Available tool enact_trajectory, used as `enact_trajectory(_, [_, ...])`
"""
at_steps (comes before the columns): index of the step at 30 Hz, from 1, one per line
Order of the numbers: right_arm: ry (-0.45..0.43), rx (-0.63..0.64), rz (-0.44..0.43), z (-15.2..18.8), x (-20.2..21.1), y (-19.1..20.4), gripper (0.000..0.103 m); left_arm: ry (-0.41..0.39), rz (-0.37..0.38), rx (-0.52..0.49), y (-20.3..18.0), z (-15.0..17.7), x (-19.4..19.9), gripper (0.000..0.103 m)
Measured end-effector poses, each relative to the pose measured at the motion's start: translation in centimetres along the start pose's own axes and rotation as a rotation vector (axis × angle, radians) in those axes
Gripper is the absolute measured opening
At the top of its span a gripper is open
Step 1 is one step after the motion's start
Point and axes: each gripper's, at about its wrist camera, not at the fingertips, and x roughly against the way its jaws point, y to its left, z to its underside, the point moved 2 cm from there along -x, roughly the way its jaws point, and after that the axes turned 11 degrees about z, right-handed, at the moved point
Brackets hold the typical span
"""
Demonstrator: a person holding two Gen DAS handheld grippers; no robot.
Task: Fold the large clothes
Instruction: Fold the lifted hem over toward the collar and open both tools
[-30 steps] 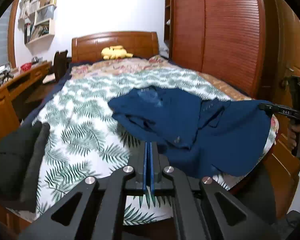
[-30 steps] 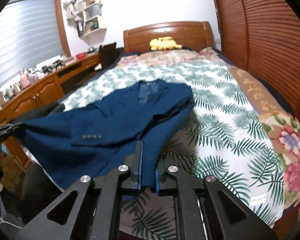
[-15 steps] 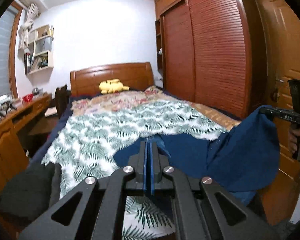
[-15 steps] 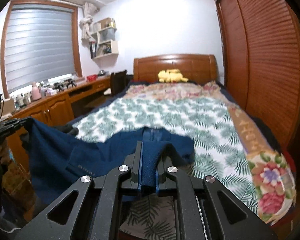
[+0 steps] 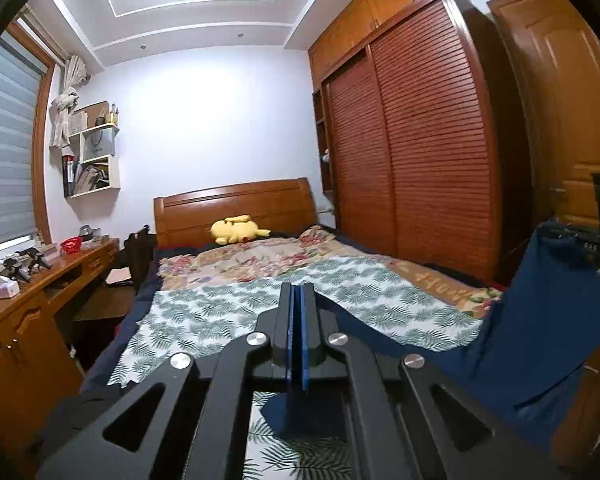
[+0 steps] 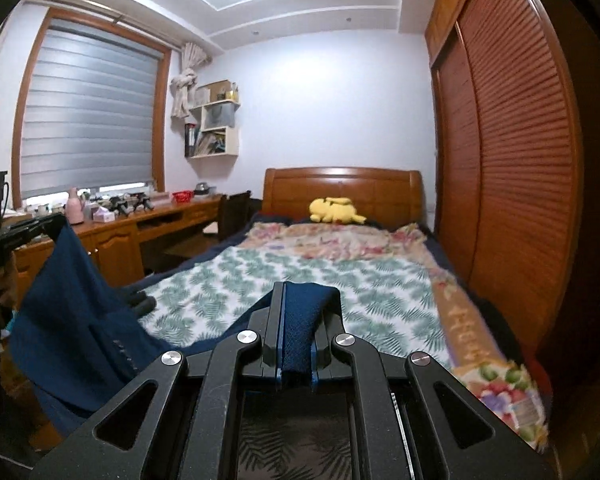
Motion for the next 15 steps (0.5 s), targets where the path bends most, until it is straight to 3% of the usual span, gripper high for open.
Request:
enact_trajectory(7, [0.118,0.071,0.050,1.7,-8.2,0.7,0.006,0.133,-0.035,0.038,3.5,3.0,-8.6,0.000])
enact_trajectory(15, [0.284,0.204,0.184,9.0,-23.0,1.4,0.006,0.236,-0.090,0.089,7.3,8.0,-19.1,0.000])
